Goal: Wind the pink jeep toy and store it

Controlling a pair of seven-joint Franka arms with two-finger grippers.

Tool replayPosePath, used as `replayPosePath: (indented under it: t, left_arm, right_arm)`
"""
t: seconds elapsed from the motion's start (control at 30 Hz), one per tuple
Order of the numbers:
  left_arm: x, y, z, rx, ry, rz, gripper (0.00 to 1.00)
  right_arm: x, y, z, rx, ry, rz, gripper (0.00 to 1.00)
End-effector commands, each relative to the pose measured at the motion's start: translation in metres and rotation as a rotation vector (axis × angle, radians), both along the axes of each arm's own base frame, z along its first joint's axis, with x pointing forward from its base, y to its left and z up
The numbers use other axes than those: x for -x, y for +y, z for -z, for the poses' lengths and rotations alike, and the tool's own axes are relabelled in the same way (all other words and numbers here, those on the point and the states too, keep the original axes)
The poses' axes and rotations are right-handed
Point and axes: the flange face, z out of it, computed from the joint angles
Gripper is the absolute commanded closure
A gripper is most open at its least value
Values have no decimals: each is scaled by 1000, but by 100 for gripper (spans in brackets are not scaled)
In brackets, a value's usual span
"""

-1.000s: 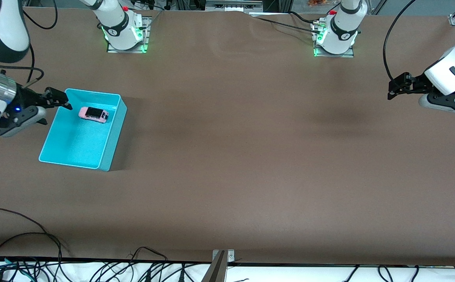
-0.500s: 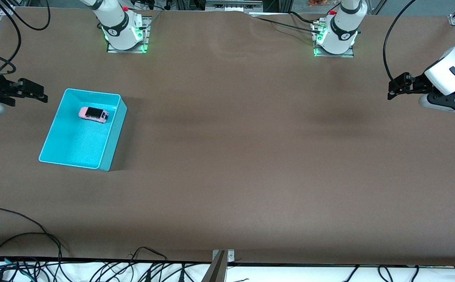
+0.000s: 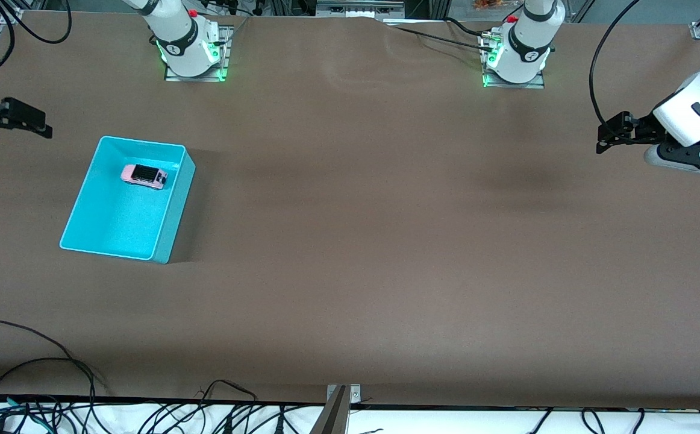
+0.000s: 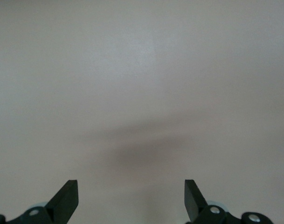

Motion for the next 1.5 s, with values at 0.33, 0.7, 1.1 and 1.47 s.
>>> replayPosePath:
  t: [0.33, 0.7, 1.1, 1.47]
  left_arm:
    - [-4, -3, -6, 19, 5, -10, 0]
    - [-4, -2, -6, 19, 5, -12, 0]
    - [-4, -2, -6, 19, 6, -12, 0]
    - [-4, -2, -6, 19, 6, -10, 0]
  right_arm:
    - [24, 1, -19, -1, -9, 3, 0]
    - [20, 2, -19, 2, -18, 3, 0]
    - [20, 1, -18, 1, -17, 4, 0]
    - [19, 1, -17, 2, -17, 4, 0]
